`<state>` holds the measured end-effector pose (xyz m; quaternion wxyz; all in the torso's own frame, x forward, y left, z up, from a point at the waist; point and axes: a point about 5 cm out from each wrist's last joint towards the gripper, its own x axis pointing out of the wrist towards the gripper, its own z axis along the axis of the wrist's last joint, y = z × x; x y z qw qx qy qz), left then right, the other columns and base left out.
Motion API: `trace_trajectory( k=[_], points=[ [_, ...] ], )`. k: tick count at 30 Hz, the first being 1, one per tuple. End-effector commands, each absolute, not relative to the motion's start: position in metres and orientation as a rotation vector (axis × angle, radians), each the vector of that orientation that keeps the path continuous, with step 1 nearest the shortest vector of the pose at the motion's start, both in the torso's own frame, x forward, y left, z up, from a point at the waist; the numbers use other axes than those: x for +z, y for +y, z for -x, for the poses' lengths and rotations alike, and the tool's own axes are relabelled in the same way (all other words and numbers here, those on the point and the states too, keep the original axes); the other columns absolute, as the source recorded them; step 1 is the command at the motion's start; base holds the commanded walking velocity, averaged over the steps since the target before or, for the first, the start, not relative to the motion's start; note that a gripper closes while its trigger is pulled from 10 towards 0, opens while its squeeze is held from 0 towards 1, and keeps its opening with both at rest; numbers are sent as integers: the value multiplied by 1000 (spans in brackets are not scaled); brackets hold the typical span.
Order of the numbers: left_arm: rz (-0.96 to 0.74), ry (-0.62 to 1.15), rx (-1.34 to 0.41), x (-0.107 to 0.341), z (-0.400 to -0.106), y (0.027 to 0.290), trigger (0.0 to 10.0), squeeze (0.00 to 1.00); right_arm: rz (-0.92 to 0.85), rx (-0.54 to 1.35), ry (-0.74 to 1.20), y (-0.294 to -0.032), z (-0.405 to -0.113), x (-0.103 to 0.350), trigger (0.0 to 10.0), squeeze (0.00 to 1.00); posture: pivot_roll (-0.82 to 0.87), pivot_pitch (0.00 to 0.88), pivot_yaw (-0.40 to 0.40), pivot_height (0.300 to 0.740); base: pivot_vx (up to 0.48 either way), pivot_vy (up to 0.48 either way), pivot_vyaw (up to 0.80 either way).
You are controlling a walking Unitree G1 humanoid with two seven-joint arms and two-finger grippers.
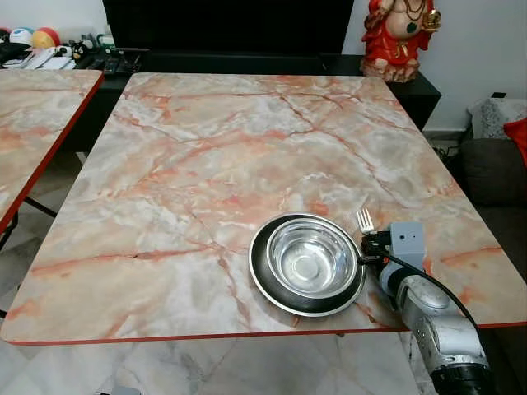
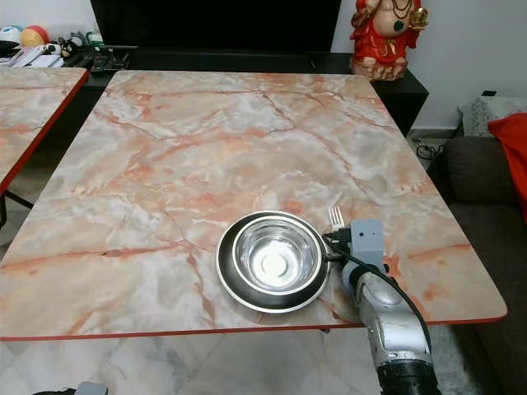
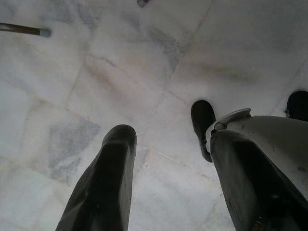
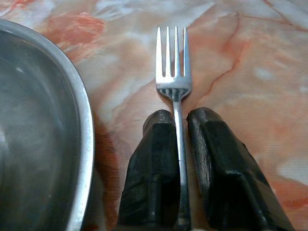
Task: Setting the table
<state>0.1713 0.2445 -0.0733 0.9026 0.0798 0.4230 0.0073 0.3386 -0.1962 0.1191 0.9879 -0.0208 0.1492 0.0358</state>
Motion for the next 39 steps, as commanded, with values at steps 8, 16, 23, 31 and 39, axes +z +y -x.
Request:
trace_trajectory(
  k=[8, 16, 23, 31, 39],
  points=[
    [-175, 917, 14, -77, -163, 247, 10000, 0, 31, 43, 255, -201, -342, 128, 10000, 0, 19, 171, -26, 740, 0, 0, 0],
    [-174, 918, 14, -77, -163, 247, 10000, 0, 21, 6, 192, -205, -345, 138, 10000, 0, 19, 171, -26, 740, 0, 0, 0],
    [-174, 916, 14, -77, -163, 247, 10000, 0, 21, -36, 72, -210, -347, 157, 10000, 0, 19, 167, -26, 740, 0, 0, 0],
    [-175, 916, 24, -78, -159, 249, 10000, 0, -4, -64, -149, -210, -342, 186, 10000, 0, 22, 141, -26, 740, 0, 0, 0],
    [-175, 906, 30, -76, -164, 247, 10000, 0, -15, -113, -274, -218, -331, 201, 10000, 0, 12, 85, -32, 740, 0, 0, 0]
  ],
)
